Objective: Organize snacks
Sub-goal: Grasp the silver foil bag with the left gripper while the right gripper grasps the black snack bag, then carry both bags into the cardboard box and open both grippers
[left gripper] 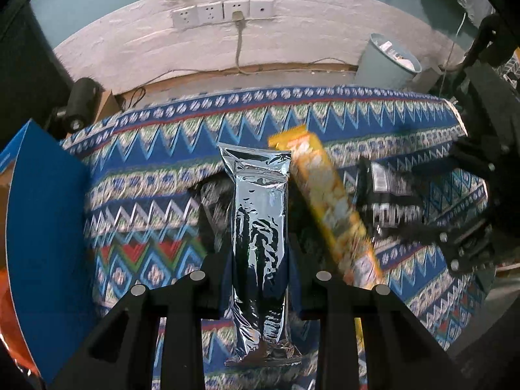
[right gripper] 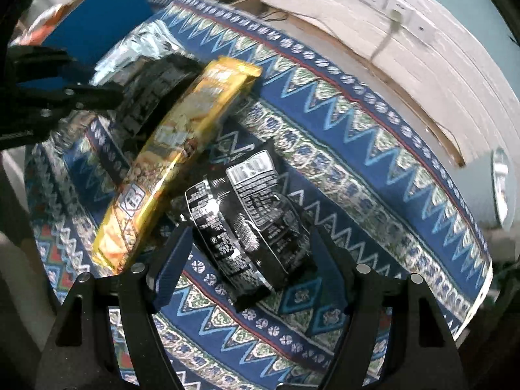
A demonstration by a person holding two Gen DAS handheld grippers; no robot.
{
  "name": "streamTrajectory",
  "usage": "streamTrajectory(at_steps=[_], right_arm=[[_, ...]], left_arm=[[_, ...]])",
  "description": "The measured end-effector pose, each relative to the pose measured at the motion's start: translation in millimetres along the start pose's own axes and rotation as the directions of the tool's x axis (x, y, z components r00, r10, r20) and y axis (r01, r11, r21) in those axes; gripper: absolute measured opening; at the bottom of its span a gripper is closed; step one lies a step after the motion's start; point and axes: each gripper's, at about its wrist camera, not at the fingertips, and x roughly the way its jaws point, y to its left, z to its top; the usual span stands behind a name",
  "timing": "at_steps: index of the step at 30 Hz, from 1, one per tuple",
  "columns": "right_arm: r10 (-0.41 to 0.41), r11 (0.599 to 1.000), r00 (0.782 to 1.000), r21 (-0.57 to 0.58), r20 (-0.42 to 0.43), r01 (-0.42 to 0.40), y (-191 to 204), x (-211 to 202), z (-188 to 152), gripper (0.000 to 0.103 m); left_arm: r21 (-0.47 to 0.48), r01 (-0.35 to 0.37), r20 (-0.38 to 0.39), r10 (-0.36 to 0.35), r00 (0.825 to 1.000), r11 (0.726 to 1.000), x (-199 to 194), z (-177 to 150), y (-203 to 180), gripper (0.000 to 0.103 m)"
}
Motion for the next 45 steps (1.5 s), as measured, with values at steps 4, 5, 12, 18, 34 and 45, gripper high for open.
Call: streamTrajectory(at_steps=[4, 5, 12, 18, 34, 45], right_arm=[[-0.013, 0.999, 0.999, -0.044, -0.037, 0.011, 2.6, 12.4, 3.2, 0.075], [-0.026, 0.998, 0.999, -0.051, -0.042, 0.024, 3.2, 15.1, 4.4, 0.075], [-0.060, 0.998, 0.996, -0.036, -0.061, 0.058, -6.8, 32.6, 9.8, 0.075], [-0.053, 0.999, 0.998, 0.010, -0.045, 0.053, -27.9, 36.9, 13.5, 0.075], [-0.081, 0.980, 0.997, 0.182, 0.003, 0.079, -20.0, 30.6, 28.9, 0.061], [-0.127, 0.957, 0.990, 0.271, 0.064, 0.105, 8.7, -24.3, 22.5, 0.061]], left_arm=[[-0.004, -0.003, -0.013, 0.003, 1.000, 1.000, 1.5, -12.7, 6.9, 0.029], [-0.007, -0.004, -0.016, 0.004, 1.000, 1.000, 2.8, -14.7, 7.9, 0.029], [-0.022, -0.014, -0.038, 0.013, 0.999, 1.000, 9.2, -27.6, 22.2, 0.030], [-0.038, -0.017, -0.038, 0.015, 0.999, 0.999, 10.3, -31.6, 31.9, 0.029], [-0.038, -0.019, 0.000, 0.019, 1.000, 0.999, -7.3, -37.7, 40.0, 0.029], [-0.011, -0.050, 0.097, 0.050, 0.994, 0.999, -43.9, -40.5, 39.4, 0.029]])
